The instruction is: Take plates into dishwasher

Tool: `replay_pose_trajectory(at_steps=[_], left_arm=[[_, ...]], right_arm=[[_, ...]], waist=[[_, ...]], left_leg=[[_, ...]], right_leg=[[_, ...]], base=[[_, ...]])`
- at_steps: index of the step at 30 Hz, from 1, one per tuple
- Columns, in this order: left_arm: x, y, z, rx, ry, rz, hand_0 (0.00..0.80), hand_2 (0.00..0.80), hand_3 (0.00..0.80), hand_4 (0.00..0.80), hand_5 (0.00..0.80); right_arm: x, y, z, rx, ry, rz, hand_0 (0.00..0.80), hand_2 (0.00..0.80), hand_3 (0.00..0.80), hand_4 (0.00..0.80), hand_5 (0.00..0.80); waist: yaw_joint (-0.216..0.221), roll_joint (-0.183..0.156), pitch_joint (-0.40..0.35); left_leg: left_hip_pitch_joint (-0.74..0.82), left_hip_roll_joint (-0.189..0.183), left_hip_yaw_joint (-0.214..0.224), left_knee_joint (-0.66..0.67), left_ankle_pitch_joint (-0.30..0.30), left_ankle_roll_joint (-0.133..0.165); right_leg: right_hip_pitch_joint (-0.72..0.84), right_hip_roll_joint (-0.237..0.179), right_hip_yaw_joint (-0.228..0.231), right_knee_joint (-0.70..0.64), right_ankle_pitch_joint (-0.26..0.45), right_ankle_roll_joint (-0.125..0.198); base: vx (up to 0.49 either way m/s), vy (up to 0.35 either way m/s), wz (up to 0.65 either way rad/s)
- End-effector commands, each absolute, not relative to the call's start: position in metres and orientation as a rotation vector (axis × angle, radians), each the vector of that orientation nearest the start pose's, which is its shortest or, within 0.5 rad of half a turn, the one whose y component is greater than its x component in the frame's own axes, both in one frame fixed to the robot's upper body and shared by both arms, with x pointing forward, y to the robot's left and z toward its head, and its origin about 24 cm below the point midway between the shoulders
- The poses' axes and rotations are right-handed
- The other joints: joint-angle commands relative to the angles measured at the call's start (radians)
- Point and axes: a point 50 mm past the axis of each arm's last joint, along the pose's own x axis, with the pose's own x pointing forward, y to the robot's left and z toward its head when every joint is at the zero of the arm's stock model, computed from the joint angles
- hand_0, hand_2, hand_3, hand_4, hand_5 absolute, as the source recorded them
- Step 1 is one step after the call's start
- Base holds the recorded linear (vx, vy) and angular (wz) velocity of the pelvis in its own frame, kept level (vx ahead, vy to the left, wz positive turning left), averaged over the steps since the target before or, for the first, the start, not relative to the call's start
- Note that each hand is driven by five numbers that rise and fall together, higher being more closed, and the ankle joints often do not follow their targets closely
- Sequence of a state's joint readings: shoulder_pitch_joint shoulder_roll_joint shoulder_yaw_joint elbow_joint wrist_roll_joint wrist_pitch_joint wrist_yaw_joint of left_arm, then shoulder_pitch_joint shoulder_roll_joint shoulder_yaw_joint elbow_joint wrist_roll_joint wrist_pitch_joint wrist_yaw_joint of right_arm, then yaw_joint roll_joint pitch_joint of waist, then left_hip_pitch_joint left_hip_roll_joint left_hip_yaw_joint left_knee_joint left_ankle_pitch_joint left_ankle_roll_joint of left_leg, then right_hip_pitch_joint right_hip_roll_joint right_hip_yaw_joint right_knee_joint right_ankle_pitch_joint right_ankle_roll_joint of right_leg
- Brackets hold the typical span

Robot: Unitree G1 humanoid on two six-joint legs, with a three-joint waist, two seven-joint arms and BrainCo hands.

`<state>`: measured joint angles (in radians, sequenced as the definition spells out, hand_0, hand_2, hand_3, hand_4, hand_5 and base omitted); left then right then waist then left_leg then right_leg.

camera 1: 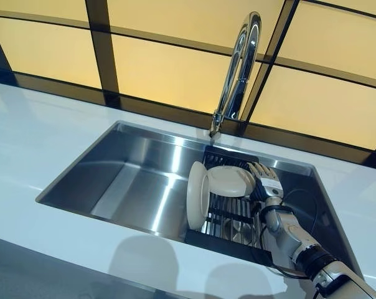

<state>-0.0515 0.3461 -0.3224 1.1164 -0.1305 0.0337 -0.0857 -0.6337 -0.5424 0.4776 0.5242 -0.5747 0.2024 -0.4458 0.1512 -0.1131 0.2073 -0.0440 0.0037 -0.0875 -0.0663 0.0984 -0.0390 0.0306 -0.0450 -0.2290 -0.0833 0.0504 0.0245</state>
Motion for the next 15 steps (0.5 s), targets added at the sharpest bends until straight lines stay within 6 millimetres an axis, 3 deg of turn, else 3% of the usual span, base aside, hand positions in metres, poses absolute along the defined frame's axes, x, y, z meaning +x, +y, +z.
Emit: replay_pose_trajectory(at_steps=[1,15], left_arm=[[0.1273,0.2381,-0.1484,0.347,1.156,-0.123,0.0,0.0,0.0,0.0,0.0],[0.1278,0.2394,-0.148,0.344,1.151,-0.112,0.0,0.0,0.0,0.0,0.0]], right_arm=[[0.3645,-0.2131,0.147,-1.336,-0.302,-0.38,0.0,0.0,0.0,0.0,0.0],[0.3657,-0.2067,0.1513,-1.276,-0.343,-0.403,0.0,0.0,0.0,0.0,0.0]], waist=[[0.001,-0.009,-0.02],[0.003,-0.013,-0.011]], left_leg=[[0.015,-0.047,0.037,0.012,-0.102,0.097],[0.008,-0.049,0.043,0.008,-0.101,0.099]], right_leg=[[-0.049,-0.024,0.045,0.054,0.02,0.069],[-0.061,-0.021,0.05,0.039,0.037,0.074]], base=[[0.0,0.0,0.0],[0.0,0.0,0.0]])
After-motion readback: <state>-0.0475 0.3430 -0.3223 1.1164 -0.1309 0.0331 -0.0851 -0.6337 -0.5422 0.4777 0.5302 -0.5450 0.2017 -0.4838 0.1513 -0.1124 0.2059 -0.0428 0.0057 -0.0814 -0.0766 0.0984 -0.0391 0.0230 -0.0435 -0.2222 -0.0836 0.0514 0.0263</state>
